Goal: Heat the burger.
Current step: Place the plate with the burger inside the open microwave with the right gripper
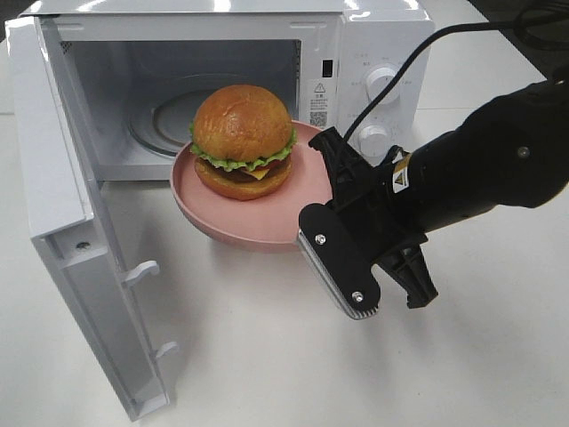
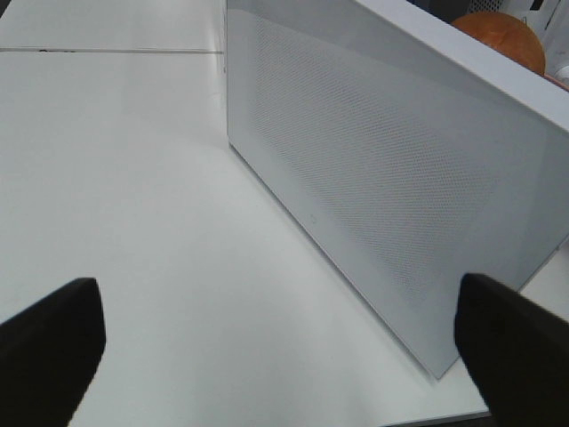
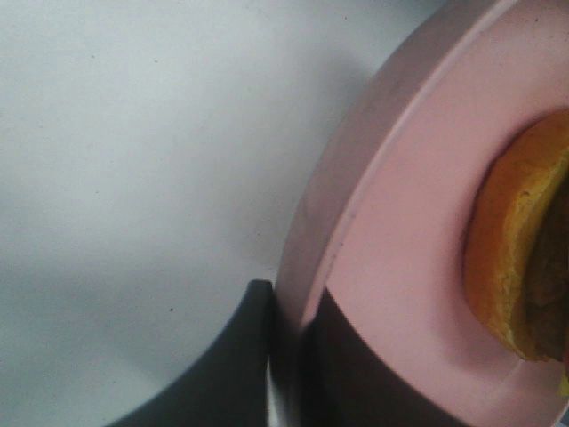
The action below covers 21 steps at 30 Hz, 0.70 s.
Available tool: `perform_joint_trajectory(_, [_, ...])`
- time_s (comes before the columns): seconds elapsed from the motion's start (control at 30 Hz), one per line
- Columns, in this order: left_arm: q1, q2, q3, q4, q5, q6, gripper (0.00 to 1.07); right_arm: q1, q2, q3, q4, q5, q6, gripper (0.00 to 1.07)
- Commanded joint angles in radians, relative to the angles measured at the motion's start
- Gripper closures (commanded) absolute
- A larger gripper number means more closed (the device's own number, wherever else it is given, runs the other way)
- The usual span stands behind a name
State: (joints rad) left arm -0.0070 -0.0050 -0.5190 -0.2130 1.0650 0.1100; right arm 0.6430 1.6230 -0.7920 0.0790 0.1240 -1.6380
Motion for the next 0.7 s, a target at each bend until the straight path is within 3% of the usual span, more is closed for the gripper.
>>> perform_joint_trajectory(0.03, [-0.001,-0.017,0.004,-0.009,-0.002,0.0,0.06,0.0,0.015,-0.05,-0.038,-0.074,0.054,1.07])
perform_joint_trajectory(0.7, [-0.001,-0.017,0.004,-0.009,-0.002,0.0,0.06,0.035,0.185,-0.269,-0.07,0.034,0.131,1.07])
